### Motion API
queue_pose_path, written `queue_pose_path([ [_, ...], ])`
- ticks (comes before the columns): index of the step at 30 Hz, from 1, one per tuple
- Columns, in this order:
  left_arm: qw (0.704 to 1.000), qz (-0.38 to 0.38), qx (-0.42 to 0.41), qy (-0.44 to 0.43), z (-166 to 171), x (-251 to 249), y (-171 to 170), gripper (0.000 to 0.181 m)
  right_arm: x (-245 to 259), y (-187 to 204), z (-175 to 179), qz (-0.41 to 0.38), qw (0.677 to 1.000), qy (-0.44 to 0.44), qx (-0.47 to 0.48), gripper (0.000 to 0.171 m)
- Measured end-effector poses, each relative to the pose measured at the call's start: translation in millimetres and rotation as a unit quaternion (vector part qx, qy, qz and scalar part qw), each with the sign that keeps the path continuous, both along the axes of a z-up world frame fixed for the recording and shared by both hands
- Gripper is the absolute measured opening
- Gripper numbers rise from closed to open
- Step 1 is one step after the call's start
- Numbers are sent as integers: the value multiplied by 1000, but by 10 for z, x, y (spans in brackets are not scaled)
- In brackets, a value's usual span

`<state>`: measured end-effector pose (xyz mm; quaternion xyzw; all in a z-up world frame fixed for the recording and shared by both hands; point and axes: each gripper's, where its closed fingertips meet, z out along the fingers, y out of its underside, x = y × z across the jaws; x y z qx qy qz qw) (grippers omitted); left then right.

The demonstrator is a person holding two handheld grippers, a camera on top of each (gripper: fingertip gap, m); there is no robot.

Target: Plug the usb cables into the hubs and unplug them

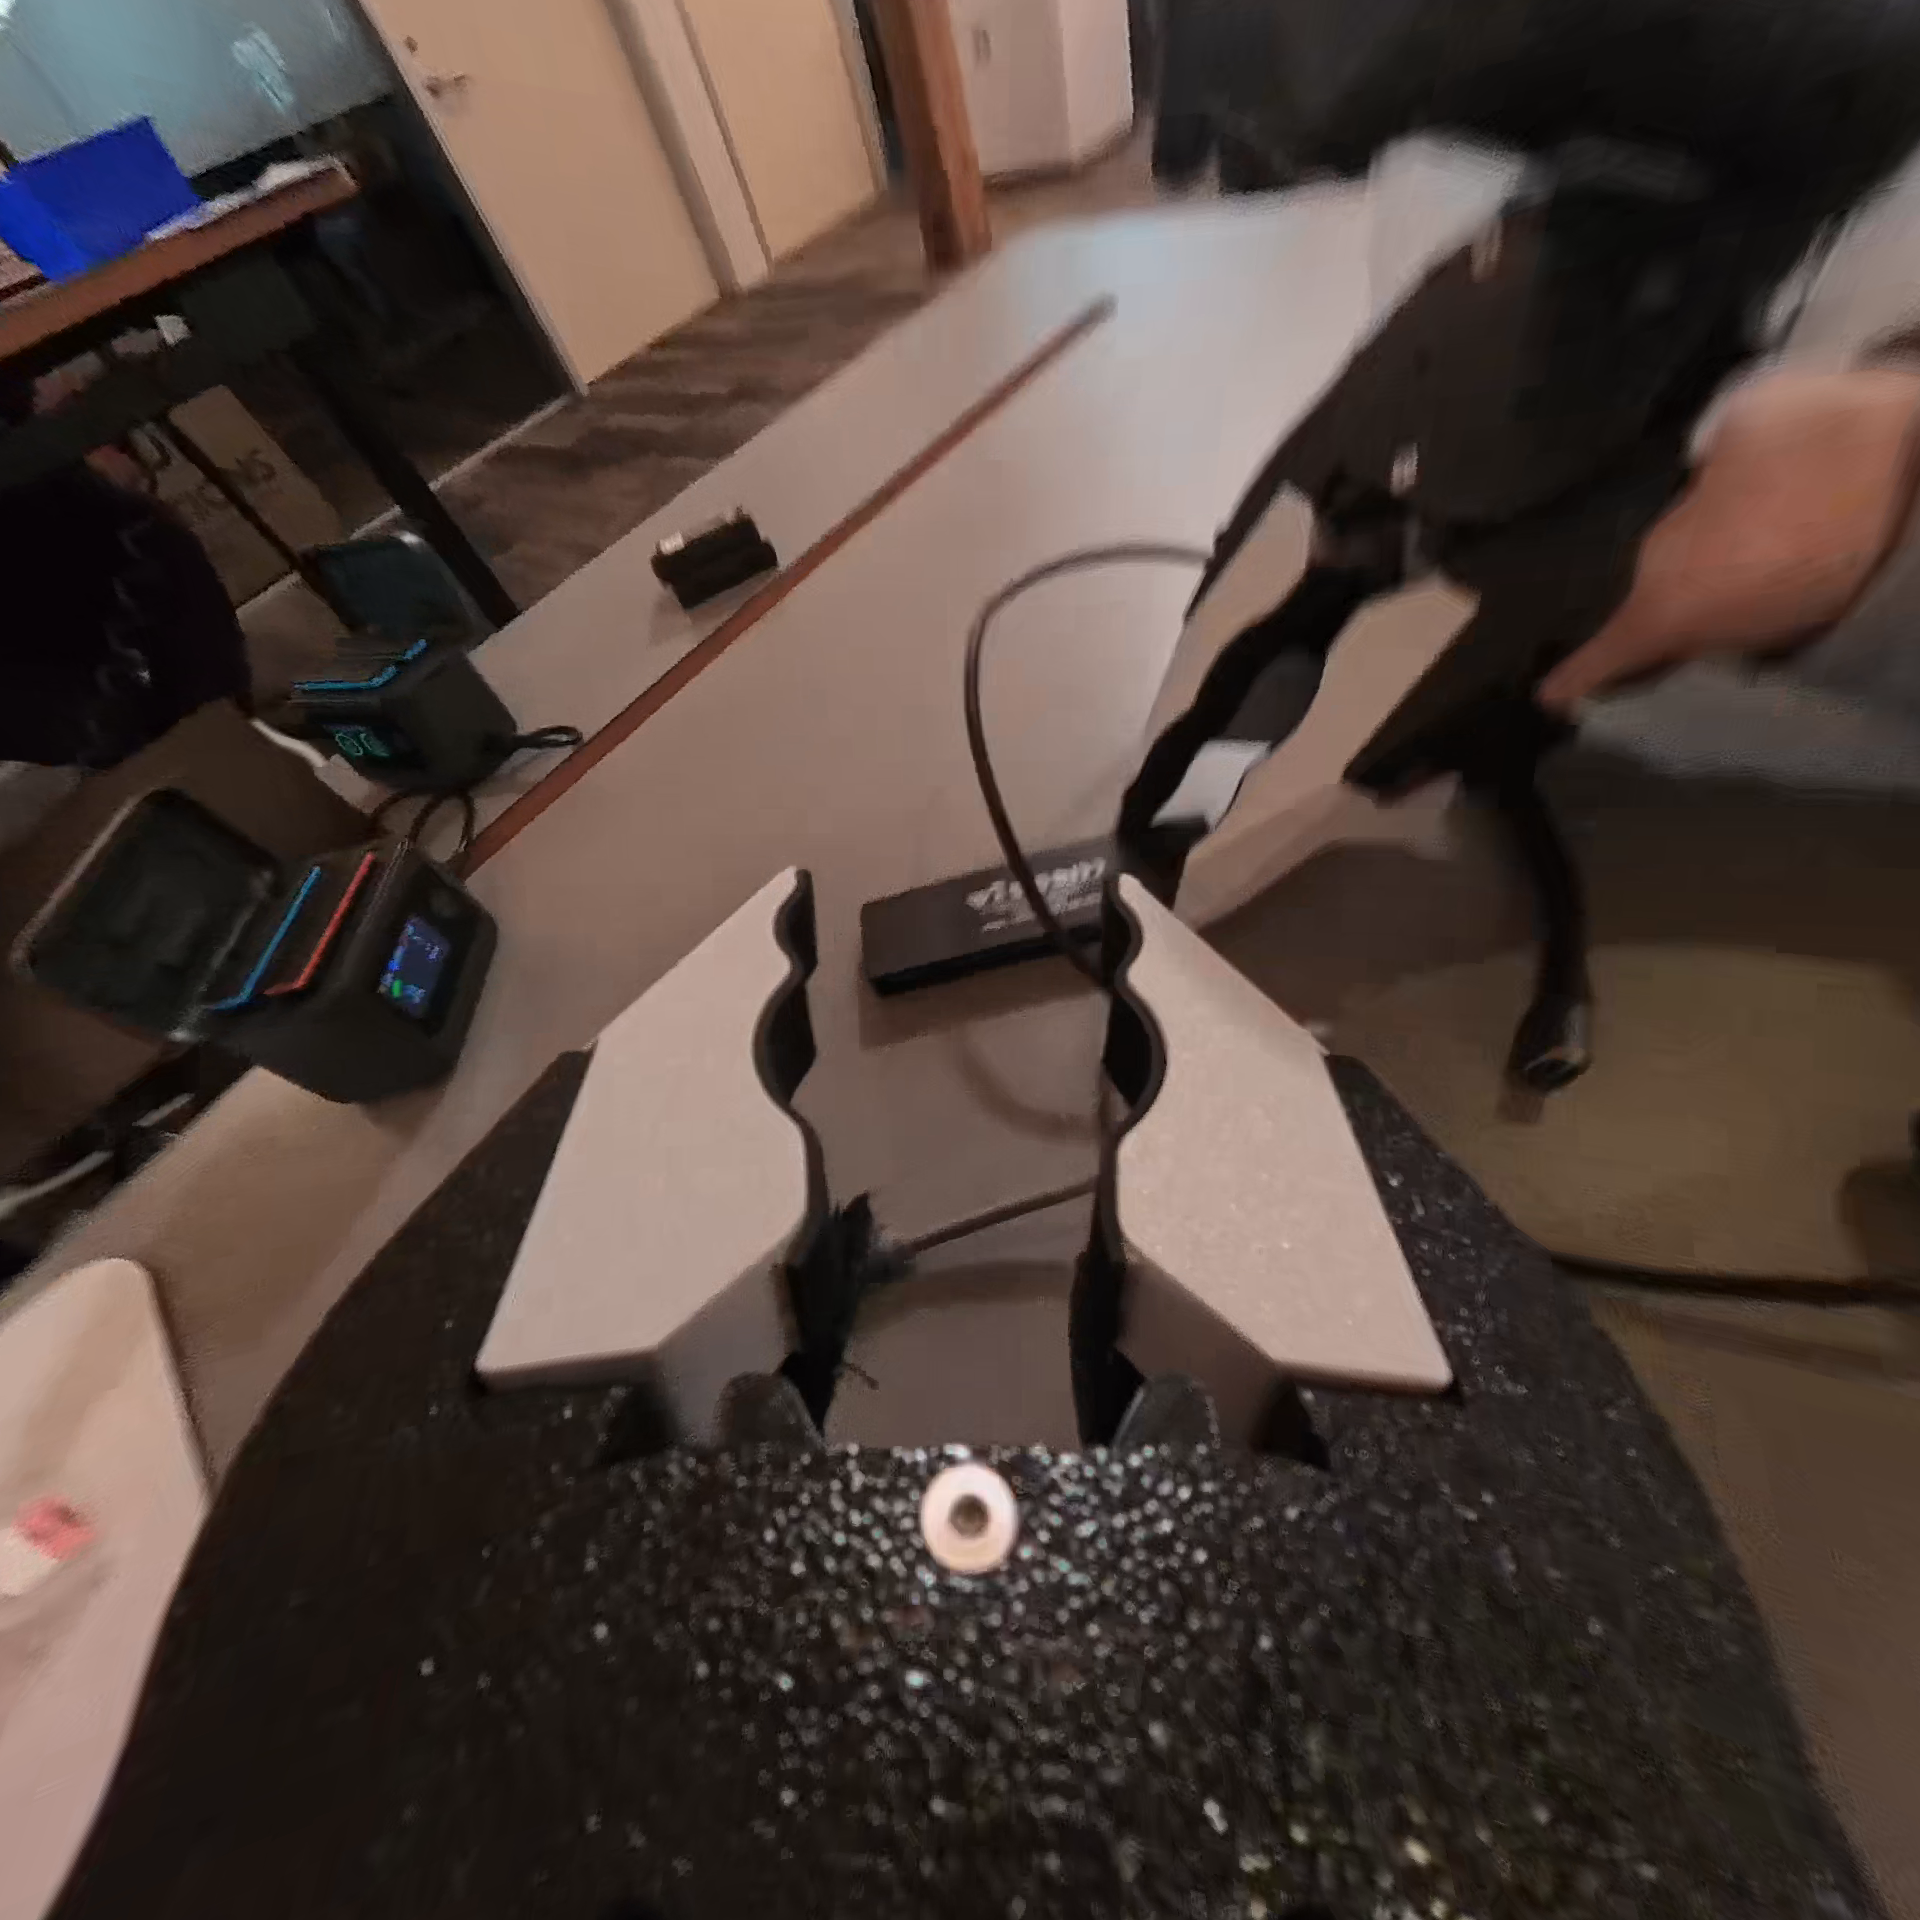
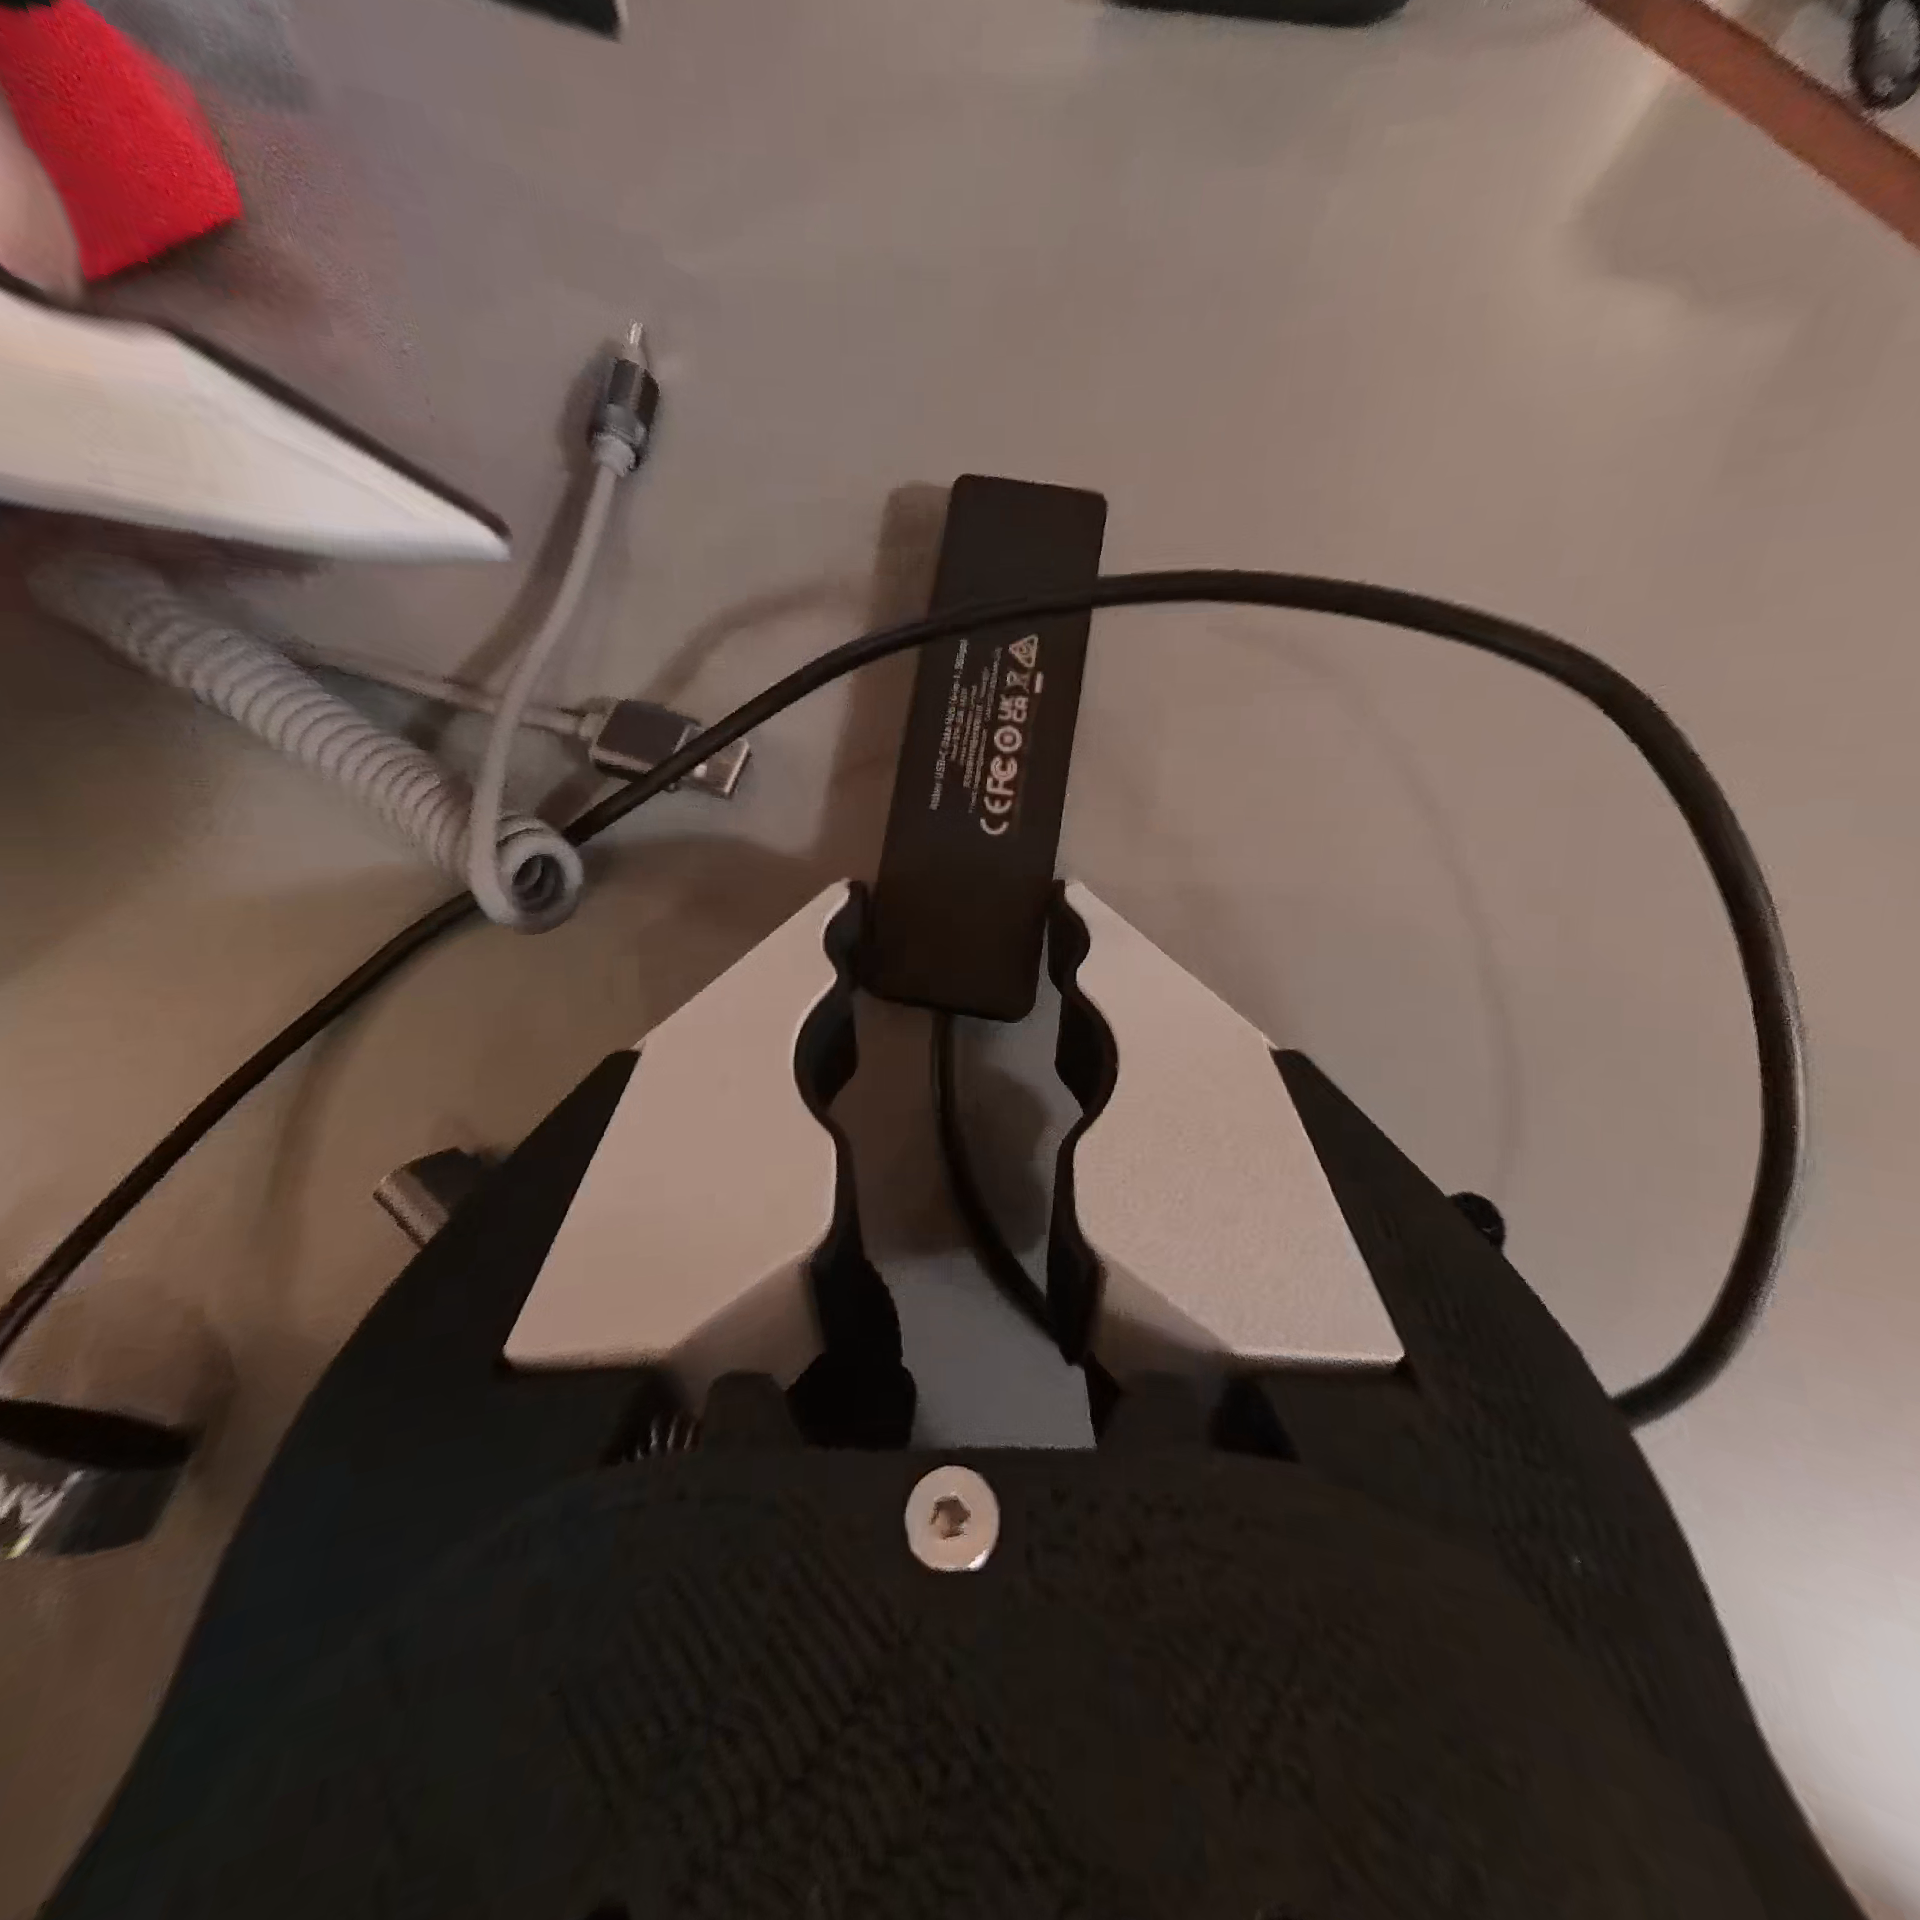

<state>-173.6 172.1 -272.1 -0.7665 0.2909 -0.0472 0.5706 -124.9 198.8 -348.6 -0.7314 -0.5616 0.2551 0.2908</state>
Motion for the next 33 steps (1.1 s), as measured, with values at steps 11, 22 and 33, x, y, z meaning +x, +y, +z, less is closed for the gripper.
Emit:
queue_pose_path([
  [11,939,-61,-75,329,-595,-193,435,61,34,25,95,53,962,18,-269,32],
  [22,919,-142,-86,358,-721,-8,573,20,78,43,114,82,950,41,-300,32],
  [33,913,-173,-79,360,-727,120,553,15,197,43,130,99,937,43,-332,32],
])
